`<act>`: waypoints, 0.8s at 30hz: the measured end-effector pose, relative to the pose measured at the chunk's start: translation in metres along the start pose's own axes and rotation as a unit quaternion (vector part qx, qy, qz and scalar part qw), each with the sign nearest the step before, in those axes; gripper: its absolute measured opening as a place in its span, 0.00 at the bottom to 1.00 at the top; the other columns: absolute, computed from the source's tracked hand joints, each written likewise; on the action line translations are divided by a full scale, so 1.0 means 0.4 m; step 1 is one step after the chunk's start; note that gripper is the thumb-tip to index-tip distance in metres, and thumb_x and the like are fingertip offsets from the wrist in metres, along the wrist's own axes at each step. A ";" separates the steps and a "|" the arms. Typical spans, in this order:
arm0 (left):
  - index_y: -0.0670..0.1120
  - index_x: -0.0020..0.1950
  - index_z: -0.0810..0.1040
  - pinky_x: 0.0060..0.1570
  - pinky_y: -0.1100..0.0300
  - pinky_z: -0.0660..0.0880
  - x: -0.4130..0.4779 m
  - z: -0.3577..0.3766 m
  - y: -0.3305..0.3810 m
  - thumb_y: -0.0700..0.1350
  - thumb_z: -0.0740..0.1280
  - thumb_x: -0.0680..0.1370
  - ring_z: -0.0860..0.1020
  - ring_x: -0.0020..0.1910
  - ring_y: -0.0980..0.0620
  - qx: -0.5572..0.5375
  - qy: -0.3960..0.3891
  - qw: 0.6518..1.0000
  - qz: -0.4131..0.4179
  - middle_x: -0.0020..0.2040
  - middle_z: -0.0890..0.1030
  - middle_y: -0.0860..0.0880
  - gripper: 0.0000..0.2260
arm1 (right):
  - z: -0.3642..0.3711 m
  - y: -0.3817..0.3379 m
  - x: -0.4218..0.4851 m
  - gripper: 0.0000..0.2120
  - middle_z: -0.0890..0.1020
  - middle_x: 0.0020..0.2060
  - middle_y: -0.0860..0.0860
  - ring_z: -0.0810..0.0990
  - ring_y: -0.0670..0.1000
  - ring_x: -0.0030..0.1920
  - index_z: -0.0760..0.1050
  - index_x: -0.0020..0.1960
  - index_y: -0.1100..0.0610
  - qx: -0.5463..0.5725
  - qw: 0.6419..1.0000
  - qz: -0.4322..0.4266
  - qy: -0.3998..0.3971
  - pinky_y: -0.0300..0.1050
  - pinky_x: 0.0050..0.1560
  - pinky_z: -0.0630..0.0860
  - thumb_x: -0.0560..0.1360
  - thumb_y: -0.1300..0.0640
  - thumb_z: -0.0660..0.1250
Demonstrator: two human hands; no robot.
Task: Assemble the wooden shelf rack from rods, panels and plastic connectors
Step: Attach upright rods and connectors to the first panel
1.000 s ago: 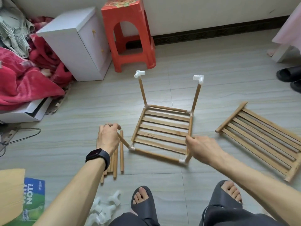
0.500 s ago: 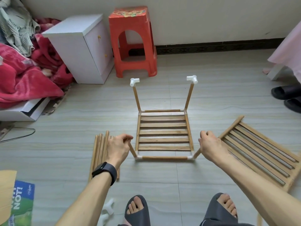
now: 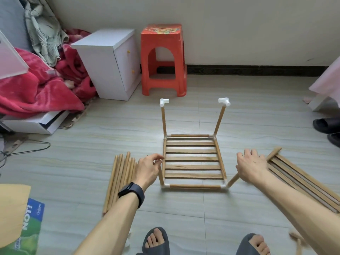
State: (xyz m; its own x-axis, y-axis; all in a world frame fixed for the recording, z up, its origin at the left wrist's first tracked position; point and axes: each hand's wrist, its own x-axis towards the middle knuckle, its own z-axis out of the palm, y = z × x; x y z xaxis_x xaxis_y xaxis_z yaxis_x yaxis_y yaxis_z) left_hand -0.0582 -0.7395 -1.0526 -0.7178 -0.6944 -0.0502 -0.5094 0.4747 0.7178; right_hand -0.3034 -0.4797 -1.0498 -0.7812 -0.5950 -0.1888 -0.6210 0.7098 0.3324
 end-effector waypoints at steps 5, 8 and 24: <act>0.53 0.68 0.74 0.52 0.54 0.78 -0.061 -0.043 -0.106 0.56 0.59 0.84 0.79 0.51 0.55 -0.023 0.053 0.998 -0.036 0.55 0.78 0.56 0.15 | -0.121 -0.187 -0.046 0.13 0.76 0.58 0.51 0.76 0.55 0.58 0.70 0.62 0.51 0.049 0.980 -0.191 0.005 0.50 0.49 0.75 0.82 0.47 0.57; 0.52 0.67 0.74 0.52 0.54 0.78 -0.124 -0.066 -0.252 0.53 0.58 0.84 0.79 0.54 0.50 0.030 0.049 0.990 -0.127 0.57 0.81 0.51 0.14 | -0.147 -0.324 -0.086 0.17 0.77 0.59 0.49 0.78 0.53 0.56 0.69 0.66 0.48 0.080 0.948 -0.306 -0.043 0.48 0.48 0.77 0.82 0.41 0.58; 0.54 0.67 0.73 0.58 0.55 0.73 -0.326 0.067 -0.594 0.61 0.64 0.79 0.75 0.63 0.50 0.224 -0.196 0.924 -0.242 0.64 0.76 0.52 0.20 | 0.260 -0.821 -0.093 0.26 0.36 0.82 0.47 0.34 0.59 0.81 0.45 0.82 0.39 0.121 0.885 -0.308 -0.326 0.68 0.77 0.53 0.85 0.43 0.45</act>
State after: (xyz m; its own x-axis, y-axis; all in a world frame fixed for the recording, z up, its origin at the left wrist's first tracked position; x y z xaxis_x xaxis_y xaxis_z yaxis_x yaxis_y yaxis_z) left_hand 0.1437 -0.7471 -1.2351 -0.4267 -0.6762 -0.6005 -0.8978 0.3970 0.1908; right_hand -0.0770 -0.6512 -1.2479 -0.1102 -0.6088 -0.7857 -0.8765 0.4323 -0.2120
